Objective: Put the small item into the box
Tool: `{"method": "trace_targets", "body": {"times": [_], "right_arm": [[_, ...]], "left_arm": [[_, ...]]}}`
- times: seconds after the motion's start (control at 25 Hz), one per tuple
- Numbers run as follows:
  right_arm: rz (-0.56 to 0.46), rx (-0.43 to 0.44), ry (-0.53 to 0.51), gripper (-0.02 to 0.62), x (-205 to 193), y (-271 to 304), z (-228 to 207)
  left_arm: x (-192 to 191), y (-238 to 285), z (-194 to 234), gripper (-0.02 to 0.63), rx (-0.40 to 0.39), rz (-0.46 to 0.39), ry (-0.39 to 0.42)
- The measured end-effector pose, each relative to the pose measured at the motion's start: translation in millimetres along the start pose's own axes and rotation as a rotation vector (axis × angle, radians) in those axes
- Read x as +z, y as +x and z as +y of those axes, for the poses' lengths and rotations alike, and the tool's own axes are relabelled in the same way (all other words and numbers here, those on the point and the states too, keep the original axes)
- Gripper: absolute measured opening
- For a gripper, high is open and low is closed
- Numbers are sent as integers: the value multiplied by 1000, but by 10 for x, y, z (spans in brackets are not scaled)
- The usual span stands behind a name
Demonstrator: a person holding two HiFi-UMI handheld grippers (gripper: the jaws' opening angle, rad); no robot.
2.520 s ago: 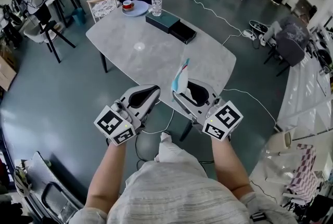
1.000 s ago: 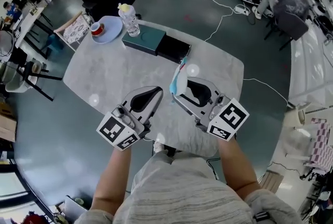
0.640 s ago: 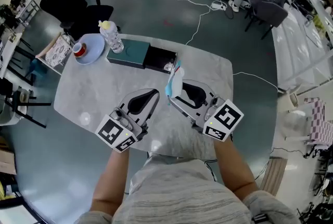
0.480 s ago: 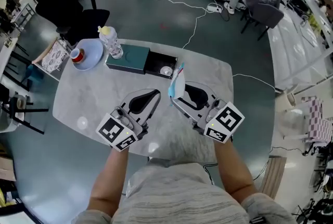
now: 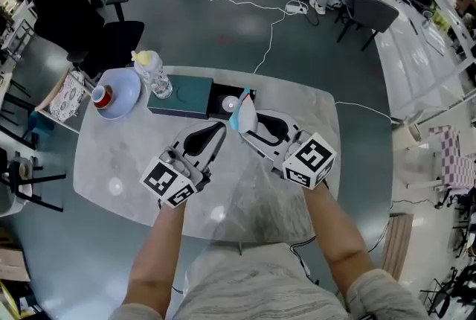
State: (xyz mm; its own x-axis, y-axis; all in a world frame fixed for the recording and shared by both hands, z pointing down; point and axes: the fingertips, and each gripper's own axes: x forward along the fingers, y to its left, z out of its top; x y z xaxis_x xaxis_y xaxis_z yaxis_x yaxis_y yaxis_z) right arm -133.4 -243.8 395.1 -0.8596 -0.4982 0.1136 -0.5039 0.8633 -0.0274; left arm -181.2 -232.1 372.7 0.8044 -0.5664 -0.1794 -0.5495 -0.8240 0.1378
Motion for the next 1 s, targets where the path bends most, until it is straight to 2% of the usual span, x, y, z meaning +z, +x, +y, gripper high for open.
{"method": "trace_targets", "body": {"times": [0.28, 0.64, 0.76, 1.0], "right_arm": [[102, -3, -12, 190, -390, 269, -388], [240, 16, -20, 190, -903, 642, -744], [301, 10, -34, 190, -1100, 738, -868], [347, -1, -30, 192, -1287, 917, -1048]], "left_arm": [[-266, 115, 273, 25, 12, 22, -49], [-592, 208, 588, 25, 10, 110, -29], [-723, 225, 676, 26, 15, 129, -51], [-843, 252, 818, 64, 16, 146, -66]]}}
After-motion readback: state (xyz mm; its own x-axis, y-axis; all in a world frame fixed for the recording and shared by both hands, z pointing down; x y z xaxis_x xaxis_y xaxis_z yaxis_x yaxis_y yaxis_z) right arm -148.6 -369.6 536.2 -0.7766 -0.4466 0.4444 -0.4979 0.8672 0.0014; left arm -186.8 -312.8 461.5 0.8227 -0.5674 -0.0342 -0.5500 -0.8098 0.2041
